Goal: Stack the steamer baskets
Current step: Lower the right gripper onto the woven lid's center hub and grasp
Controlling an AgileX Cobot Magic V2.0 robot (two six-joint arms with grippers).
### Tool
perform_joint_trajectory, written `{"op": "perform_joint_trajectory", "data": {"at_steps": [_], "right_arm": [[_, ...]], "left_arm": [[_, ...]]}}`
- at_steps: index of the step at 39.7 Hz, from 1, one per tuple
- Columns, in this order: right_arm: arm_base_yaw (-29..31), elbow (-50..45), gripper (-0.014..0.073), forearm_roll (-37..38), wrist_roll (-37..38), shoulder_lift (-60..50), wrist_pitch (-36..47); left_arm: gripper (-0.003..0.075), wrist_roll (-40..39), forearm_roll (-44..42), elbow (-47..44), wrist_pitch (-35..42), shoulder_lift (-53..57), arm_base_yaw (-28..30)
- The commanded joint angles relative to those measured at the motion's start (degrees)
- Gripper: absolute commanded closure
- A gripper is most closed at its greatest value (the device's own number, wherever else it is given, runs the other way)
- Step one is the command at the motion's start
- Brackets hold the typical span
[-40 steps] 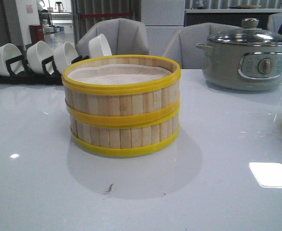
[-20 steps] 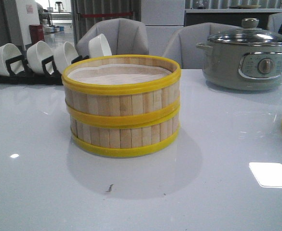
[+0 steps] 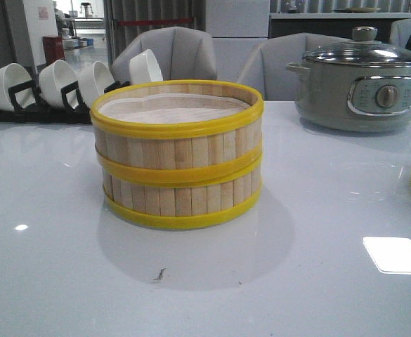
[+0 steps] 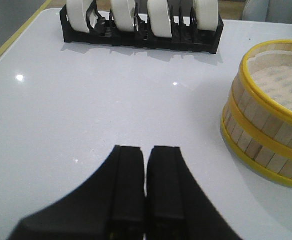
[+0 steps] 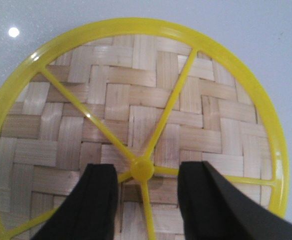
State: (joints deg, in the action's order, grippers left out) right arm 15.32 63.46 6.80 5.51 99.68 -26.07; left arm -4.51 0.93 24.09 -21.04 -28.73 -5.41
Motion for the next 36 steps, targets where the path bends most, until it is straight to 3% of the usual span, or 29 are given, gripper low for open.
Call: {"op": "perform_joint_trajectory", "data": {"at_steps": [1,36], "right_arm": [[0.39,2.0,0.0202,0.51,-0.6,-1.26,3.36],[0.39,4.07,0.0202,-0.31,0.57,1.33,2.49]], "left_arm": [[0.0635,-0.44,0.44,1.54,4.78,-0.04,-0.06],[0.0635,-0.44,0.44,1.54,4.78,-0.04,-0.06]]}}
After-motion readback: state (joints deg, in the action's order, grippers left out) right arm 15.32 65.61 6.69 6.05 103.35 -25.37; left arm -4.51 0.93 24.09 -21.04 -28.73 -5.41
